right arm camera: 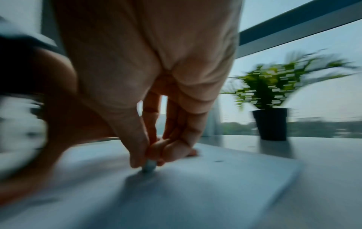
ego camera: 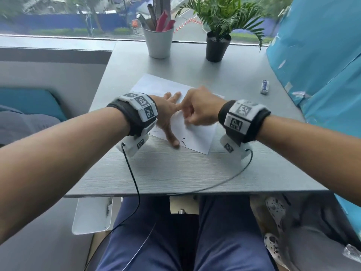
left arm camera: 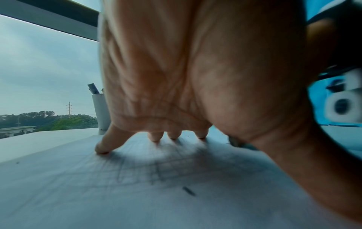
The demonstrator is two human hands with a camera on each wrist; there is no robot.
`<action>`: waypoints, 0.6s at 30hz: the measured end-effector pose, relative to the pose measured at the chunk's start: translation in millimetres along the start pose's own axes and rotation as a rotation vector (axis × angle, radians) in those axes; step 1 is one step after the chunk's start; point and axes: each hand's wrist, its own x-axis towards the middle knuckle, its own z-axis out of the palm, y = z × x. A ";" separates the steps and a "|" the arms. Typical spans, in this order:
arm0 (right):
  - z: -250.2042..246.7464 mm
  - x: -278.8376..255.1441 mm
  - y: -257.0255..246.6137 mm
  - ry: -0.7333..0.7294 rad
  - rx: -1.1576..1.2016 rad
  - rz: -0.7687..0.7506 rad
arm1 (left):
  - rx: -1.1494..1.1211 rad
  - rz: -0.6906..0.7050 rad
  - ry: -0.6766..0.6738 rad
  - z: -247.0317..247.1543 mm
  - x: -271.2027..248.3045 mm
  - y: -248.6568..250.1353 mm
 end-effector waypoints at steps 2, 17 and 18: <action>8.7 -14.1 -13.5 -0.107 0.001 -0.083 | -0.007 0.023 -0.012 0.2 1.5 -1.5; -10.7 6.3 23.4 0.053 0.006 0.045 | 0.010 -0.011 0.006 -1.3 -0.4 1.2; -9.7 8.5 26.7 0.083 0.014 0.056 | 0.011 -0.017 0.008 -1.6 -1.3 1.5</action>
